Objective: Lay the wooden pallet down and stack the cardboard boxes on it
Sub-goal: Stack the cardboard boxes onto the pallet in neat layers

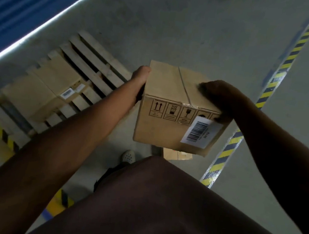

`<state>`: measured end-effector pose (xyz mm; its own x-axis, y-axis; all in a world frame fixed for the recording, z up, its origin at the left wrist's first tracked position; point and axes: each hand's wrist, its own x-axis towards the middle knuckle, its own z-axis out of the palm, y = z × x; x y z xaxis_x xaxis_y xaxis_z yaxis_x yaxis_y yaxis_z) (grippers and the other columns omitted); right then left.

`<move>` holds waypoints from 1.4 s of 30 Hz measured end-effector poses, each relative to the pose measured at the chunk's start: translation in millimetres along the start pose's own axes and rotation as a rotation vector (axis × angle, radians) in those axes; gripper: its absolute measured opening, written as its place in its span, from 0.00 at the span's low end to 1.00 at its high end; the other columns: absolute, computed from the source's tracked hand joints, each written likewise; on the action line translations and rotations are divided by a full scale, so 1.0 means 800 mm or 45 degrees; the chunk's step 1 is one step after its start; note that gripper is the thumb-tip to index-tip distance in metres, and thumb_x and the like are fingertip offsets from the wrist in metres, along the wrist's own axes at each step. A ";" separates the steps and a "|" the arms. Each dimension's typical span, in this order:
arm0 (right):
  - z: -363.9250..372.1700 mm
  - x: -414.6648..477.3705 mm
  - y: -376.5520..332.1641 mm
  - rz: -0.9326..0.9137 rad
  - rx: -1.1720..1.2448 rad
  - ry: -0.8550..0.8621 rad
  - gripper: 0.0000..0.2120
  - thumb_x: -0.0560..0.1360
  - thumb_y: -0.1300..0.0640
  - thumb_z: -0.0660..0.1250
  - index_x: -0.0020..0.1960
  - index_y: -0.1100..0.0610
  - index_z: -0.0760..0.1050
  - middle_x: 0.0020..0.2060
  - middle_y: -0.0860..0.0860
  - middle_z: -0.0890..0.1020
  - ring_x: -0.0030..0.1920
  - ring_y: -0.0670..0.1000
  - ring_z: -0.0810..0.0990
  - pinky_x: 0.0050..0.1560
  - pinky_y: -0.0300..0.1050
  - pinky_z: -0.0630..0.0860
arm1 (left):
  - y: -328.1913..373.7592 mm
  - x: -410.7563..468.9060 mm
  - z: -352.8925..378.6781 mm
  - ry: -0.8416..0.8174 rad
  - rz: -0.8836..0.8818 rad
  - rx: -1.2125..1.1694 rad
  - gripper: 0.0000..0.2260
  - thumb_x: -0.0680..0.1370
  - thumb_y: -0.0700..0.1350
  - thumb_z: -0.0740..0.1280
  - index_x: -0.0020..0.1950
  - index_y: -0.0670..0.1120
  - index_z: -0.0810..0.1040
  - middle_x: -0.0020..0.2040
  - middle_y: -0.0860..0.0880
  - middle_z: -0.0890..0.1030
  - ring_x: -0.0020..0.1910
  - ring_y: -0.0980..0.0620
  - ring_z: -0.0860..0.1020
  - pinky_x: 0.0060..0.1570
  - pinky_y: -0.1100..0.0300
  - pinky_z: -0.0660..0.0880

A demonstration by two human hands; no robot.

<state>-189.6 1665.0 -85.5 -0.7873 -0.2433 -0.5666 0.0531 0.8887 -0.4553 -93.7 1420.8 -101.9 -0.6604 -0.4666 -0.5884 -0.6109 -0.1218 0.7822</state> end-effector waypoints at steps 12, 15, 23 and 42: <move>0.026 0.008 -0.004 0.094 -0.026 0.048 0.32 0.80 0.36 0.57 0.63 0.65 0.75 0.55 0.60 0.80 0.54 0.59 0.79 0.60 0.52 0.75 | -0.028 -0.024 -0.011 0.058 -0.112 -0.276 0.14 0.80 0.54 0.62 0.51 0.46 0.83 0.46 0.45 0.85 0.44 0.44 0.83 0.40 0.57 0.79; 0.044 0.009 -0.007 0.038 -0.047 0.046 0.36 0.79 0.33 0.56 0.61 0.66 0.76 0.57 0.63 0.81 0.56 0.62 0.80 0.60 0.53 0.76 | -0.039 -0.038 -0.025 0.092 -0.144 -0.396 0.14 0.79 0.56 0.62 0.47 0.49 0.83 0.39 0.48 0.84 0.38 0.47 0.82 0.36 0.59 0.77; 0.117 -0.007 -0.071 -0.216 -0.124 -0.031 0.28 0.81 0.37 0.56 0.46 0.62 0.77 0.54 0.66 0.82 0.56 0.65 0.80 0.54 0.51 0.73 | -0.142 -0.036 -0.106 0.526 -0.325 -0.404 0.32 0.67 0.76 0.56 0.56 0.56 0.81 0.54 0.47 0.84 0.49 0.44 0.83 0.53 0.46 0.80; 0.314 -0.013 -0.307 -0.470 -0.385 -0.065 0.35 0.76 0.32 0.63 0.64 0.63 0.70 0.59 0.62 0.79 0.58 0.64 0.78 0.59 0.54 0.75 | -0.219 -0.051 -0.351 0.754 -0.406 -0.491 0.24 0.83 0.58 0.52 0.67 0.42 0.75 0.63 0.40 0.79 0.58 0.38 0.78 0.62 0.46 0.75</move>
<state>-40.4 1351.3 -140.4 -0.6883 -0.5761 -0.4408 -0.4116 0.8106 -0.4167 163.1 1215.0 -157.7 -0.0683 -0.7353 -0.6743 -0.4651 -0.5745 0.6735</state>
